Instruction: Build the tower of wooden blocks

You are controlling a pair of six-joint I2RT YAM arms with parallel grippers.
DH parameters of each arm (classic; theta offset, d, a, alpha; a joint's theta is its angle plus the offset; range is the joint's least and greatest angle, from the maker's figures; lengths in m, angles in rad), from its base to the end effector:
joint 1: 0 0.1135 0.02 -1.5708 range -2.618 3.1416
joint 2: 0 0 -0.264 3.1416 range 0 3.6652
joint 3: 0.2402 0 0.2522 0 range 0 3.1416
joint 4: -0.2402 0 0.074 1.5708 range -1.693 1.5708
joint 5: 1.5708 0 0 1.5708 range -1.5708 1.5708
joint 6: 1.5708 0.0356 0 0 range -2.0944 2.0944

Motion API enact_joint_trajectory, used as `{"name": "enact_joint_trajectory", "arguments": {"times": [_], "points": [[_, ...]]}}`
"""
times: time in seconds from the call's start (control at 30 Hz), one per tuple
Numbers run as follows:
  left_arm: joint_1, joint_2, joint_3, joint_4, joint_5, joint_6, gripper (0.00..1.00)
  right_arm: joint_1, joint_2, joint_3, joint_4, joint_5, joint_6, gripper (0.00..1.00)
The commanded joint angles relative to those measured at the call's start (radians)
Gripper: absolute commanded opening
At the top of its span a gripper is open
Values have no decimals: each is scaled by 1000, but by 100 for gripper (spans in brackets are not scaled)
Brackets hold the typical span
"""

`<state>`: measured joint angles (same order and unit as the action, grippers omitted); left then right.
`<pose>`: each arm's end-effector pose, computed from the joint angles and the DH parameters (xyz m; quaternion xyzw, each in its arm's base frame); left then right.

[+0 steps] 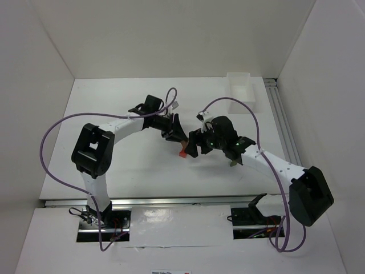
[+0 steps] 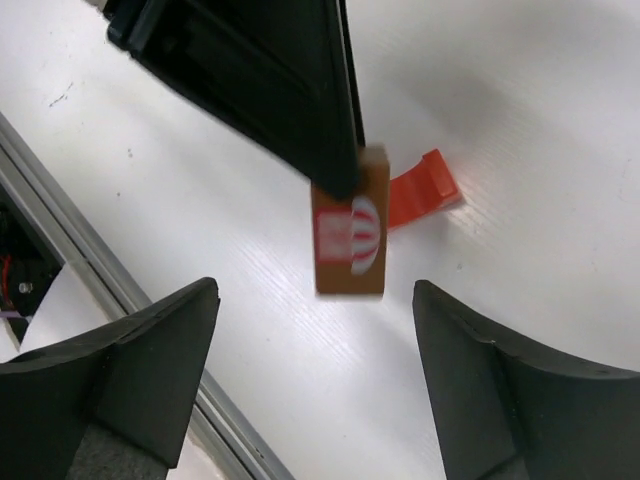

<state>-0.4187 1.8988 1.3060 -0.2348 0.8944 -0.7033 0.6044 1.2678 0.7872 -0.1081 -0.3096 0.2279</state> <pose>0.3604 -0.1908 0.2054 0.0363 0.8539 -0.5154 0.0628 0.2209 0.1657 0.2455 -0.2345 0.8423 0.3127 0.3712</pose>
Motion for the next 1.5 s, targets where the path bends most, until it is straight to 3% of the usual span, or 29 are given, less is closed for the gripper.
{"name": "enact_joint_trajectory", "arguments": {"times": [0.0, 0.2, 0.4, 0.5, 0.67, 0.87, 1.13, 1.47], "points": [[37, -59, 107, -171, -187, 145, 0, 8, -19, 64, -48, 35, -6, 86], [37, -79, 274, -368, -590, 252, 0, 8, -119, 64, -125, 150, -4, 86], [-2, -101, 309, -379, -894, 261, 0, -2, -192, 64, -195, 388, 44, 90], [-29, -132, 203, -211, -925, 248, 2, -2, -214, 53, -222, 489, 73, 92], [-58, -132, 119, -68, -1029, 188, 2, -11, -223, 84, -321, 638, 154, 92], [-153, -132, 32, 89, -1192, 198, 3, -20, -281, 60, -321, 616, 177, 93], [-198, -84, -25, 166, -1342, 157, 5, -29, -245, 60, -331, 607, 177, 94], [-207, -20, -45, 192, -1362, 96, 11, -38, -217, 72, -331, 587, 156, 95]]}}
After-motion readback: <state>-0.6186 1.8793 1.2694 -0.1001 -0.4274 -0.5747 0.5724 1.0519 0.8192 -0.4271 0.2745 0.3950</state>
